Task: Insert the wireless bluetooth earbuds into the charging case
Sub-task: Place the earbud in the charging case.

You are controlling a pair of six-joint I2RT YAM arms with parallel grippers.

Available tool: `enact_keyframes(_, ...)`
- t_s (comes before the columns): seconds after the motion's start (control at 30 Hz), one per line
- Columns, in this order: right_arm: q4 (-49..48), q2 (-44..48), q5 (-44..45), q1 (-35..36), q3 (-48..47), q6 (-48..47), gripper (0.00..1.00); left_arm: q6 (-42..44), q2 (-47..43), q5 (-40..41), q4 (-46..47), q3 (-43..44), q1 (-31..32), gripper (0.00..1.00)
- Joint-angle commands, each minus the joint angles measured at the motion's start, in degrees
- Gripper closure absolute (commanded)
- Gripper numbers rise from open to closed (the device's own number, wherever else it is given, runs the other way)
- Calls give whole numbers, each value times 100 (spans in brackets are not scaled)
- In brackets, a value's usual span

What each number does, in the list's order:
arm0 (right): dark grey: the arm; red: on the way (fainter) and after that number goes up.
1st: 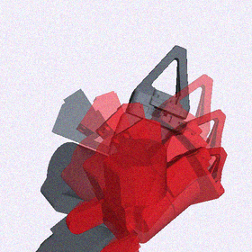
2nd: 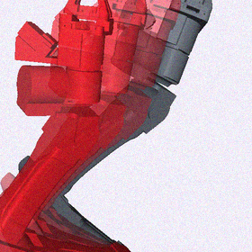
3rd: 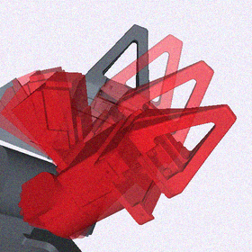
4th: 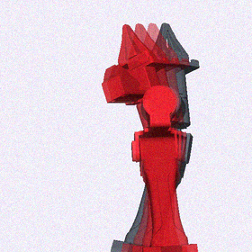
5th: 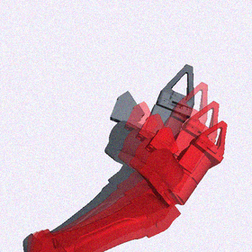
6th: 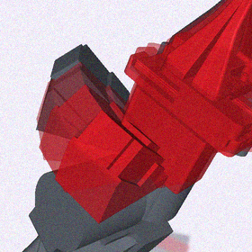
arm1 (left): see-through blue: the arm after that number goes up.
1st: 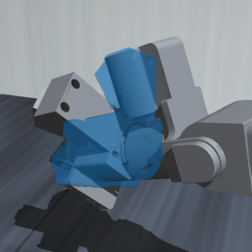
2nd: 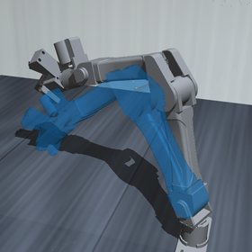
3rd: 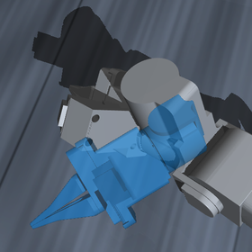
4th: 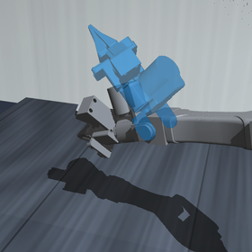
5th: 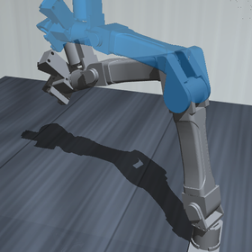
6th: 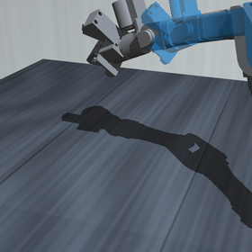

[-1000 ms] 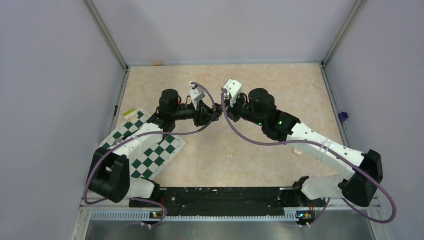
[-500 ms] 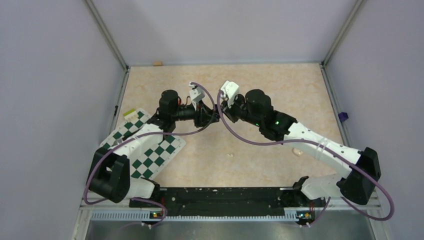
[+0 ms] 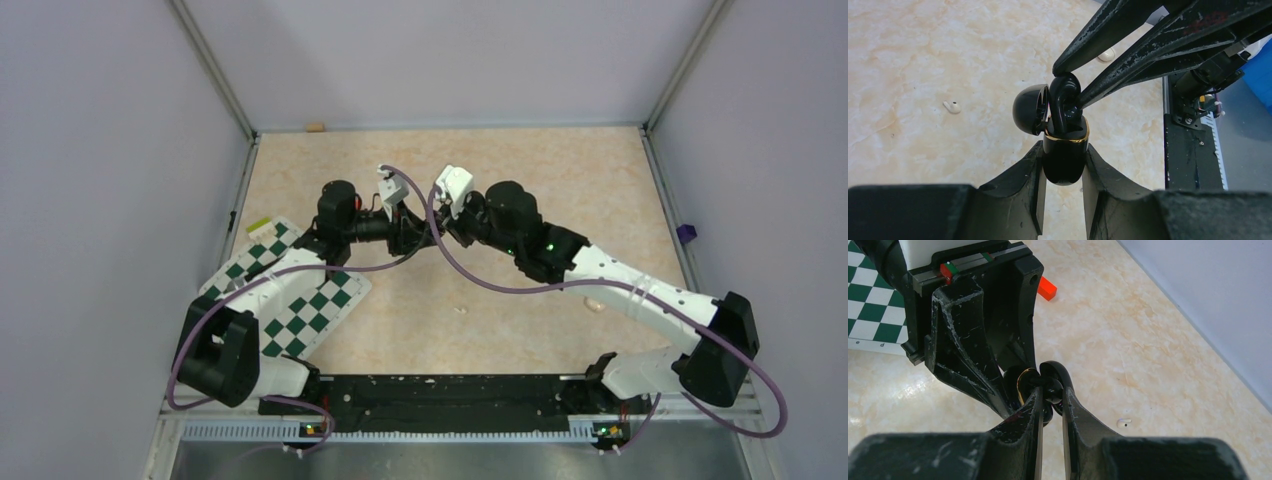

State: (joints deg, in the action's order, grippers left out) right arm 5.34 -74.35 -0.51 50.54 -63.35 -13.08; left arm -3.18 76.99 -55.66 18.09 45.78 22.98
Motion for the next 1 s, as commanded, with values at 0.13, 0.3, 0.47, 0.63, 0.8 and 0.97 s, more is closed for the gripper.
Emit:
enact_keyframes(0.13, -253, -101, 222, 246, 20, -151, 100, -104, -185, -90, 415, -24, 22, 100)
enact_keyframes(0.3, -210, -104, 189, 304, 10, -157, 100, -111, -200, -68, 424, -26, 22, 100)
enact_keyframes(0.47, -148, -21, 73, 304, 24, -185, 100, -204, -222, -5, 506, -45, -13, 100)
enact_keyframes(0.63, -3, -74, 69, 305, -62, -66, 100, -70, -237, -34, 524, -83, -16, 100)
enact_keyframes(0.8, 57, -122, 69, 305, -140, 118, 100, 494, -334, -151, 232, -112, -13, 100)
enact_keyframes(0.97, 113, -124, 65, 303, -216, 255, 100, 894, -432, -172, 57, -183, -13, 100)
